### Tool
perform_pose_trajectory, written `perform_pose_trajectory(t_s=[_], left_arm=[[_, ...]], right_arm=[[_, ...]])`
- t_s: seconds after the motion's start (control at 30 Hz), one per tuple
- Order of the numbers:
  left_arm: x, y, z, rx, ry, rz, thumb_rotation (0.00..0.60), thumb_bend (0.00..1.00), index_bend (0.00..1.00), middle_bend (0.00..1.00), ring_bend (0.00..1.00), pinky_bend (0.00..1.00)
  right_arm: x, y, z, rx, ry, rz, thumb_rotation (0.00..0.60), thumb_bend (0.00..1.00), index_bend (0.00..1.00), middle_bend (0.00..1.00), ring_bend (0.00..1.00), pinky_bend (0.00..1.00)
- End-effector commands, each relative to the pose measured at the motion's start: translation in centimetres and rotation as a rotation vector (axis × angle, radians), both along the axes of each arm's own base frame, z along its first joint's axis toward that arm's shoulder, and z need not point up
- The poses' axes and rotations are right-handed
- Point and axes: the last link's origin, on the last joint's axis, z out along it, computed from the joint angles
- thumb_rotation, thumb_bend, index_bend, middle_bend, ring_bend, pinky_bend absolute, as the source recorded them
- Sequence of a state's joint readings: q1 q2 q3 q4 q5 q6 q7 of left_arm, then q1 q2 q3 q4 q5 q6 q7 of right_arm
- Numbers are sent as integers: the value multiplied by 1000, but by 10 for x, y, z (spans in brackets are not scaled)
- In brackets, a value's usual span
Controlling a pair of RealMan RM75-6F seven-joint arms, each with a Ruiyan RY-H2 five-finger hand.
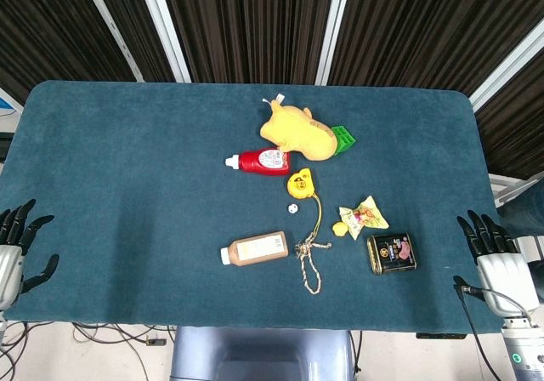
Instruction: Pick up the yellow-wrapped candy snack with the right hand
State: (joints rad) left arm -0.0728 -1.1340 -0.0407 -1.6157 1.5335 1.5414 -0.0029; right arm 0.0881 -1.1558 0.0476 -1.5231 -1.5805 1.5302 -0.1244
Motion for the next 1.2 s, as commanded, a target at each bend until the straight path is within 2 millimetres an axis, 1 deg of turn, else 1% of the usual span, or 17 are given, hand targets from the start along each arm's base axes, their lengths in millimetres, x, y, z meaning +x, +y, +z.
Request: perform_pose_trajectory(t_s=[0.03, 0.57, 1.0, 1.1, 1.2], left_arm=[[0, 0, 0, -1, 2, 1, 600, 329, 198, 4, 0, 0], [0, 0, 0, 4, 7, -4, 600, 329, 198, 5, 0, 0], [0, 0, -1, 4, -3, 6, 600, 329, 198, 4, 0, 0], [0, 0, -3, -4, -11, 11, 600, 329, 198, 5, 0, 0], [1, 1, -5, -16, -10, 8, 600, 329, 198, 5, 0, 0]], right_arm=[[0, 1, 1, -7, 0, -1, 600, 0, 0, 0, 34, 160], [1, 2, 4, 8, -31, 1, 600, 0, 0, 0, 37, 160], [1, 1, 1, 50, -74, -3, 600, 0, 0, 0, 42, 160], [5, -9, 3, 89, -83, -8, 600, 0, 0, 0, 46, 160], [21, -32, 10, 138, -69, 27, 600, 0, 0, 8, 50, 160]])
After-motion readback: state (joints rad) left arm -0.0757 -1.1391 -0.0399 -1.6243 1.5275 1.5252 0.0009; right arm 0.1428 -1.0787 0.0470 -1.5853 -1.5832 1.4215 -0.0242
